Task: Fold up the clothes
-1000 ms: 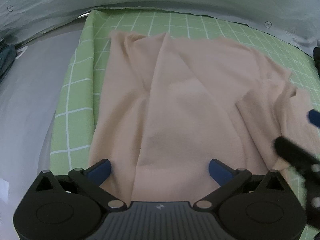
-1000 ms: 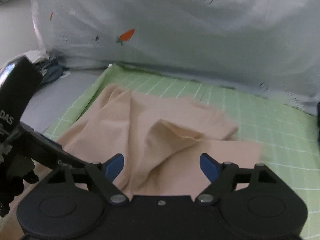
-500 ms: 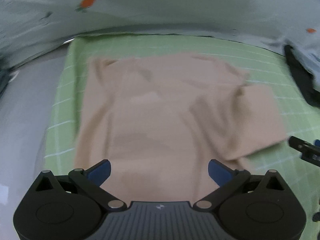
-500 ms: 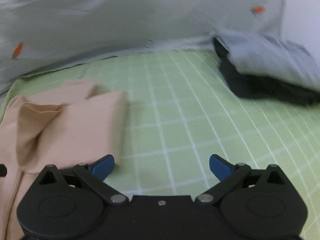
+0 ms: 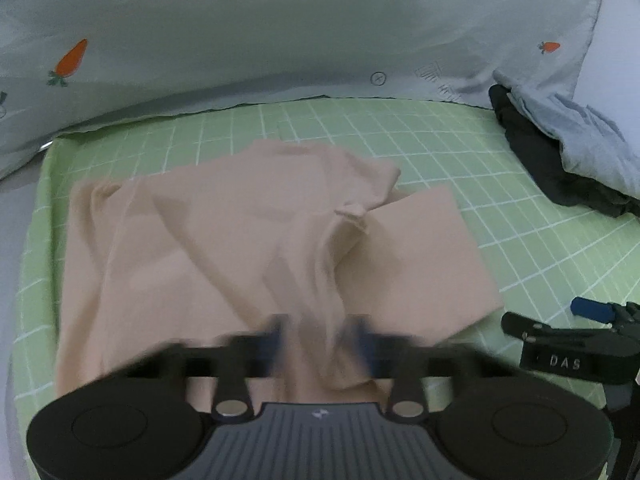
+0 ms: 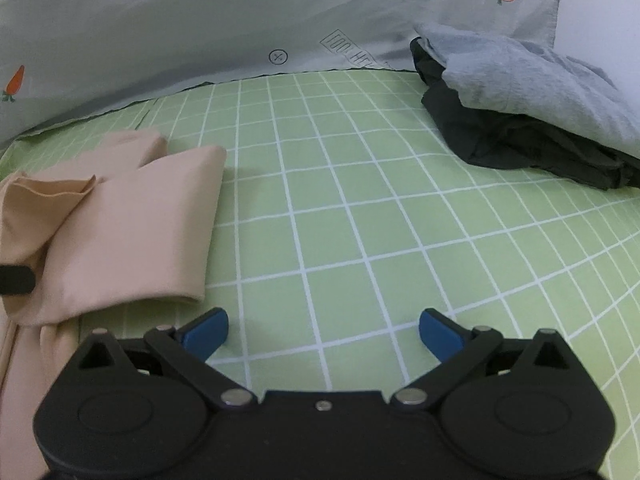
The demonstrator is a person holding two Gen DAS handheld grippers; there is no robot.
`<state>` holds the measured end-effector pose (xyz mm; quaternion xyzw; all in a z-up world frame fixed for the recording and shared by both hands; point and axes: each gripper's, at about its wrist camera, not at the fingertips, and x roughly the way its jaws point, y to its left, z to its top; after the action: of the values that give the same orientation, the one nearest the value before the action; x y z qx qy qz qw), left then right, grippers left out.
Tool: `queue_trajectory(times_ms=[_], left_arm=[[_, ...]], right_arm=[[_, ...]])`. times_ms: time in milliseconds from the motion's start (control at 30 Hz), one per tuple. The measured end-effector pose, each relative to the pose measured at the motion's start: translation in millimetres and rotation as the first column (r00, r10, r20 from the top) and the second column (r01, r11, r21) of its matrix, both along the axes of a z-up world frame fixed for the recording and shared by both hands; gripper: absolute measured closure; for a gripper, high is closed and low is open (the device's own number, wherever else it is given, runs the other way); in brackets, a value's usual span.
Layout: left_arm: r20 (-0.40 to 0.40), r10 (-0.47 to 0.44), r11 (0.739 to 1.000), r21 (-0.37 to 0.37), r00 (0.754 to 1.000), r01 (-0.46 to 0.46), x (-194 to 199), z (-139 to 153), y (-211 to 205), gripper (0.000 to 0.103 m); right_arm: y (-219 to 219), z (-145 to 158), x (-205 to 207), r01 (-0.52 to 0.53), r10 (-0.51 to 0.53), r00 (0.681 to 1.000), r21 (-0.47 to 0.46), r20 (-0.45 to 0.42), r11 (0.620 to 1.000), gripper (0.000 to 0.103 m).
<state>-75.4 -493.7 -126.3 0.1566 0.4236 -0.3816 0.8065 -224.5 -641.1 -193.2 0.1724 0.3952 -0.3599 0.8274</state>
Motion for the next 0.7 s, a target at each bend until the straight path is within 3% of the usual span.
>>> queue_trajectory(times_ms=[167, 300, 400, 467, 600, 633, 700], left_arm=[[0.031, 0.051, 0.997, -0.052, 0.998, -0.049, 7, 11, 15, 0.098], [0.107, 0.209, 0.973, -0.119, 0.972, -0.196, 30, 38, 56, 0.098], [0.149, 0.356, 0.931, -0.143, 0.923, -0.336, 52, 52, 99, 0.098], [0.132, 0.457, 0.887, -0.136, 0.88, -0.441, 68, 52, 132, 0.098], [0.048, 0.616, 0.787, -0.021, 0.786, -0.616, 92, 31, 187, 0.094], [0.025, 0.633, 0.774, 0.004, 0.774, -0.633, 92, 26, 197, 0.093], [-0.012, 0.652, 0.758, 0.047, 0.758, -0.651, 91, 17, 215, 0.078]], right_arm=[[11, 6, 2, -0.022, 0.021, 0.999, -0.032, -0.045, 0.999, 0.0], [29, 16, -1, -0.043, 0.041, 0.998, -0.049, -0.042, 0.998, 0.0], [46, 23, -4, -0.057, 0.055, 0.998, -0.063, -0.037, 0.996, 0.0], [60, 29, -7, -0.071, 0.068, 0.997, -0.082, -0.036, 0.994, 0.0], [86, 35, -11, -0.091, 0.088, 0.996, -0.093, -0.033, 0.992, 0.0], [92, 36, -12, -0.094, 0.092, 0.995, -0.091, -0.029, 0.991, 0.0], [106, 39, -15, -0.101, 0.1, 0.995, -0.093, -0.017, 0.991, 0.0]])
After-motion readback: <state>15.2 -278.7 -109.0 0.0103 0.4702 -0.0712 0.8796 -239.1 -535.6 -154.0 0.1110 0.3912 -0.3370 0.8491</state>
